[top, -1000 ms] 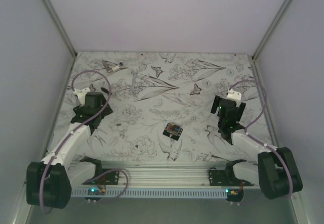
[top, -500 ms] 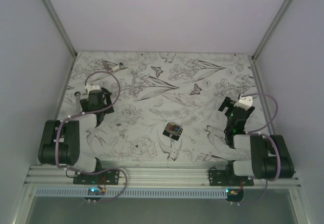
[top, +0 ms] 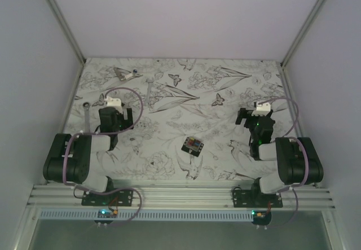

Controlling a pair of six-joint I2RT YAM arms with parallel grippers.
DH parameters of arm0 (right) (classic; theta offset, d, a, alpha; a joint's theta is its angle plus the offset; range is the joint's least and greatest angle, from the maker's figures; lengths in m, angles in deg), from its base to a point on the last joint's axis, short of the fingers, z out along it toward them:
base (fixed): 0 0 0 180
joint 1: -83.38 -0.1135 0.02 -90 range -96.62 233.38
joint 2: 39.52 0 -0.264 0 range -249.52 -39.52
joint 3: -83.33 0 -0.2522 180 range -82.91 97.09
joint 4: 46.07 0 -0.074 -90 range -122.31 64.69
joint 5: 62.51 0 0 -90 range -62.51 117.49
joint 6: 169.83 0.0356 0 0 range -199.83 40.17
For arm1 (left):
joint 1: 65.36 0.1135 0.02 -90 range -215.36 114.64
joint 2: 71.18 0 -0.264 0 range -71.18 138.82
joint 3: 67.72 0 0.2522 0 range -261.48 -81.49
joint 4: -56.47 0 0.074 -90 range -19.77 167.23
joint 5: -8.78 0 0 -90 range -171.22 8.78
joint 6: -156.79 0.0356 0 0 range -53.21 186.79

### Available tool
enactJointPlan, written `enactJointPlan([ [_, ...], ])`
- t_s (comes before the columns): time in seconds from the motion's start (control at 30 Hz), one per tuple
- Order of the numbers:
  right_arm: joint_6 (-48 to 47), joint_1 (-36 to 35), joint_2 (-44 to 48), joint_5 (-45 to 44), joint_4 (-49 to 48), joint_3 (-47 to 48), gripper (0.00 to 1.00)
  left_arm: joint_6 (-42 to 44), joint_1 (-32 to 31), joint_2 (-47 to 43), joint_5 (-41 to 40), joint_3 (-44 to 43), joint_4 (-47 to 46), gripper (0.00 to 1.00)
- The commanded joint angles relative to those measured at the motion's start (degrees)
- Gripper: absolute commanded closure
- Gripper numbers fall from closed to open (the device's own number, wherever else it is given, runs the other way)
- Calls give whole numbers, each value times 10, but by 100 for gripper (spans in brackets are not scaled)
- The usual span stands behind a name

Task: Snap on the fuse box
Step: Reset both arms

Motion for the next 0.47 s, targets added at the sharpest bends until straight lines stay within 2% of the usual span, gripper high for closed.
enactJointPlan([
  [0.0, -14, 3, 1, 20, -23, 10, 0, 14, 2, 4, 21, 8, -33, 0],
  [0.43, -14, 3, 3, 20, -22, 8, 0, 16, 1, 6, 20, 7, -33, 0],
])
